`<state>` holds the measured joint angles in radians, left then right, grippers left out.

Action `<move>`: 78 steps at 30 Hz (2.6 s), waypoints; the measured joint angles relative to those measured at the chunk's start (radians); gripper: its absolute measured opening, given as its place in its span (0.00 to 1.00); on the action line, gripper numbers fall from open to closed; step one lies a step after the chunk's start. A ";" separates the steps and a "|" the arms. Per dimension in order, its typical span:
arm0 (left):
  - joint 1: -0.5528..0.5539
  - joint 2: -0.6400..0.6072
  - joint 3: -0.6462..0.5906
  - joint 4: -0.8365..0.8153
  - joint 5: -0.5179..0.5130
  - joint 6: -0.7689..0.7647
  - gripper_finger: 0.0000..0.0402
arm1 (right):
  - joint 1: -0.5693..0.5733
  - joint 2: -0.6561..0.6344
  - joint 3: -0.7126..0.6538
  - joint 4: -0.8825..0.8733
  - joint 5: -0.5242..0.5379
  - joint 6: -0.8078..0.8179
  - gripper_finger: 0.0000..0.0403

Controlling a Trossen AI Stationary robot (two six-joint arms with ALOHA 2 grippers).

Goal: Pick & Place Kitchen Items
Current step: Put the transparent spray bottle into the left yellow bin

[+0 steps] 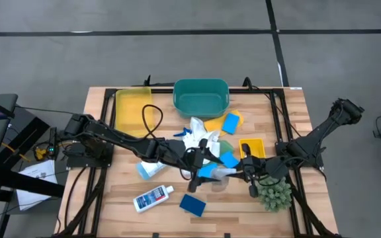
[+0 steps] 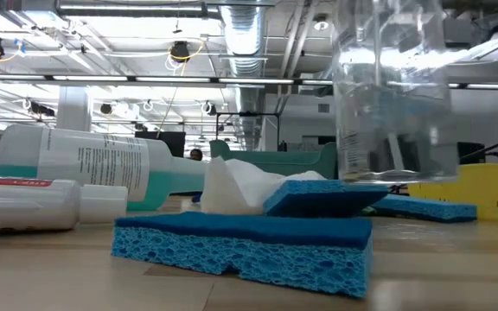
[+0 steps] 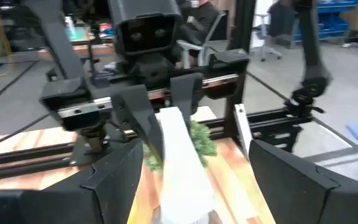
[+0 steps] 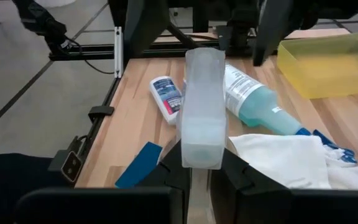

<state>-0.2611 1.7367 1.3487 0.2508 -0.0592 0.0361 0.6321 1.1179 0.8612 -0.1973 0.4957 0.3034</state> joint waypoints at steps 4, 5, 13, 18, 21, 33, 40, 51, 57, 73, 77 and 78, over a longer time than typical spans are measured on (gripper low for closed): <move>0.002 0.000 0.000 -0.002 -0.054 0.000 0.72 | -0.014 0.000 0.000 0.003 0.000 -0.005 0.08; 0.004 0.000 0.000 -0.002 -0.062 0.000 0.72 | -0.015 0.000 0.000 0.006 0.000 -0.005 0.08; 0.009 0.004 0.000 -0.026 -0.084 -0.016 0.72 | -0.027 0.000 0.000 0.024 0.002 -0.014 0.08; 0.014 0.009 -0.002 -0.027 -0.091 -0.019 0.72 | -0.027 0.000 0.000 0.037 0.003 -0.019 0.08; 0.013 0.011 -0.002 -0.012 -0.091 -0.019 0.72 | -0.027 0.000 0.000 0.036 0.003 -0.019 0.08; 0.014 0.011 -0.002 -0.018 -0.088 -0.049 0.62 | -0.027 0.000 0.000 0.037 0.003 -0.023 0.08; 0.014 0.011 -0.002 -0.018 0.000 -0.079 0.40 | -0.027 0.000 0.000 0.051 0.003 -0.024 0.08; 0.020 0.011 -0.002 -0.012 0.004 -0.102 0.22 | -0.026 0.000 0.000 0.055 0.001 -0.022 0.08; 0.020 0.011 -0.002 -0.009 0.006 -0.108 0.22 | -0.023 0.000 0.000 0.063 0.000 -0.026 0.15; 0.027 -0.027 -0.004 -0.141 -0.001 -0.099 0.22 | -0.003 0.000 0.000 0.063 0.011 -0.004 0.74; 0.027 -0.091 -0.003 -0.233 -0.018 -0.096 0.22 | 0.019 -0.009 0.000 0.011 0.066 0.047 0.77; 0.026 -0.110 -0.003 -0.257 -0.030 -0.096 0.22 | 0.025 -0.008 0.000 -0.007 0.082 0.059 0.78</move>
<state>-0.2352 1.6268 1.3454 -0.0065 -0.0893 -0.0601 0.6574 1.1096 0.8616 -0.2047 0.5777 0.3626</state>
